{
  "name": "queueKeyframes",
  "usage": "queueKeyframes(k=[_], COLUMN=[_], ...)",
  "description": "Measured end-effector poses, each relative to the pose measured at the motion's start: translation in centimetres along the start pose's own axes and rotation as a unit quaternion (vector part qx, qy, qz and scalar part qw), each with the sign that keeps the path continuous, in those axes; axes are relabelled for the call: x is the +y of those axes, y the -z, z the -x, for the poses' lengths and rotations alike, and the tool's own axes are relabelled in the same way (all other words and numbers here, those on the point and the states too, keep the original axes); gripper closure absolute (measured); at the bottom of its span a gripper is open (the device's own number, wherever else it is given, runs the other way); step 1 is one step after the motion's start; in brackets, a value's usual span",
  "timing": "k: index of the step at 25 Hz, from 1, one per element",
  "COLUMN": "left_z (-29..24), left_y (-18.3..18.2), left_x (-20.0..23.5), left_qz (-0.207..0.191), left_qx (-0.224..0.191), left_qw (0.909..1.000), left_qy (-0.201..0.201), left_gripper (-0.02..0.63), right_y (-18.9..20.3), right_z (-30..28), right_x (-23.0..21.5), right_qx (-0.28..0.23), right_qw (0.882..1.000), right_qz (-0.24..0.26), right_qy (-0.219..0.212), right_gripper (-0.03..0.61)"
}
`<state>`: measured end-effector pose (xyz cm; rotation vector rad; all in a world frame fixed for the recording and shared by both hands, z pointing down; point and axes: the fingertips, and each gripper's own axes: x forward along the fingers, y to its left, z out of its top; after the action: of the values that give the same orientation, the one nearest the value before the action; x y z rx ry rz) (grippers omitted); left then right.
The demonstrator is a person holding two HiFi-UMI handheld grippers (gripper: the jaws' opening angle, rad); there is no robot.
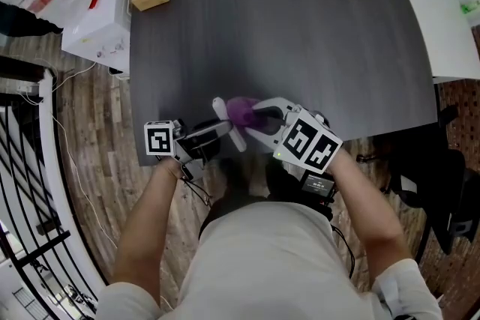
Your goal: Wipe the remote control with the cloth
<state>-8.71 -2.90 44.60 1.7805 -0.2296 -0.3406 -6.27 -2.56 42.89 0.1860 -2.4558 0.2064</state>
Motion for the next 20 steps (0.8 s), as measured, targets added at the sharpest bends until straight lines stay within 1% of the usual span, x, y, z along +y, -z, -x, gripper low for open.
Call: queueKeyframes(k=[5, 9, 12, 15, 16, 17, 18, 19, 20], left_z=[0.1, 0.1, 0.3, 0.8, 1.1, 1.4, 1.8, 2.3, 2.7], left_y=[-0.8, -1.7, -2.5, -3.1, -3.3, -3.5, -3.6, -3.6, -3.6], left_x=[0.8, 2.1, 3.5, 5.1, 5.6, 6.2, 6.8, 7.6, 8.3], left_qz=[0.009, 0.017, 0.021, 0.019, 0.008, -0.012, -0.037, -0.061, -0.081], left_qx=[-0.03, -0.079, -0.109, -0.117, -0.113, -0.102, -0.085, -0.065, -0.045], left_qw=[0.9993, 0.9957, 0.9901, 0.9815, 0.9773, 0.9712, 0.9612, 0.9463, 0.9276], left_qy=[-0.018, -0.046, -0.086, -0.15, -0.179, -0.215, -0.26, -0.31, -0.362], left_gripper=[0.379, 0.383, 0.387, 0.388, 0.388, 0.388, 0.388, 0.388, 0.388], right_y=[0.8, 2.3, 3.7, 4.9, 5.3, 5.6, 5.8, 6.0, 6.2], right_z=[0.1, 0.0, -0.6, -0.9, -0.9, -0.8, -0.6, -0.3, 0.0], right_x=[0.8, 2.0, 4.3, 6.5, 6.9, 7.1, 7.1, 6.9, 6.6], right_qx=[0.007, 0.019, 0.036, 0.051, 0.052, 0.053, 0.052, 0.05, 0.047], right_qw=[1.0, 1.0, 0.999, 0.998, 0.998, 0.997, 0.998, 0.998, 0.998], right_qz=[-0.003, -0.009, 0.0, 0.009, 0.007, 0.002, -0.003, -0.009, -0.016], right_qy=[0.012, 0.016, -0.008, -0.041, -0.046, -0.048, -0.046, -0.041, -0.036], right_gripper=[0.466, 0.466, 0.466, 0.466, 0.466, 0.466, 0.466, 0.466, 0.465])
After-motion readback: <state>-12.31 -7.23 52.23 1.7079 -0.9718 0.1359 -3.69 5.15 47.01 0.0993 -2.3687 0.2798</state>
